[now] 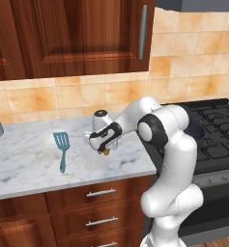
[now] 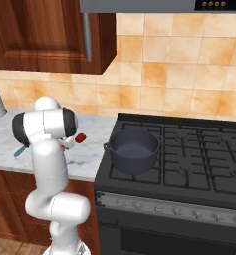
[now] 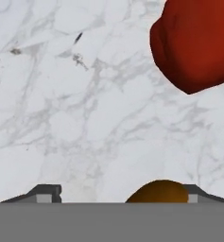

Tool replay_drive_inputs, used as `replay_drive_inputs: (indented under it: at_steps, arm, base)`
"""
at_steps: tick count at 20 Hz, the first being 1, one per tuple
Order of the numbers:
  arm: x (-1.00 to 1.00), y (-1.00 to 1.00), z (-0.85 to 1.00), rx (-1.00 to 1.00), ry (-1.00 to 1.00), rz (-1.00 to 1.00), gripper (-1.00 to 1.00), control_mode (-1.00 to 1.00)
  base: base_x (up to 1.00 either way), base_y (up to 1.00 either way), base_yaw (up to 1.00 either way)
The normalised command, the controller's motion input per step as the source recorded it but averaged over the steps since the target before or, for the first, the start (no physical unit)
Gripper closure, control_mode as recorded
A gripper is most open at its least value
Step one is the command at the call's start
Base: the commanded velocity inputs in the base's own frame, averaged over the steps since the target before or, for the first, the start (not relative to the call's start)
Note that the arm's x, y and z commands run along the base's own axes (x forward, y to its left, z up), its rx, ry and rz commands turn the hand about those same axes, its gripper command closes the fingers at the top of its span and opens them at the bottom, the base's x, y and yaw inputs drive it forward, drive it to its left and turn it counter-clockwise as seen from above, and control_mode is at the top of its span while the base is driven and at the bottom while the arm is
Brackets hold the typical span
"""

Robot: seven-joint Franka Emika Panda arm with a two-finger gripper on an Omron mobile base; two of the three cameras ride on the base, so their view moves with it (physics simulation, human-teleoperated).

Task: Put the mushroom and bell pepper in the pot. Retrieve the spatula and lightly stir the vegetables in the pot.

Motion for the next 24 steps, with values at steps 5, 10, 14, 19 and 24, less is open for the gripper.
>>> replay_drive_inputs:
  at_steps: [5,10,14,19,24]
  arm:
    - [-0.22,-0.14,-0.39,-0.01,0.02,-0.02,1.00,-1.00]
    - [-0.42,-0.35,-0.03,0.05,0.00,-0.07,1.00,-1.00]
    - [-0.52,-0.45,0.45,0.15,0.00,-0.06,1.00,-1.00]
    - [-0.45,-0.50,0.54,0.10,-0.02,-0.05,1.00,-1.00]
    - [-0.33,-0.43,0.72,0.00,-0.10,-0.03,1.00,-1.00]
  base:
    - [0.00,0.00,0.00]
    - [0.00,0.00,0.00]
    - [0.00,0.00,0.00]
    - [0.00,0.00,0.00]
    - [0.00,0.00,0.00]
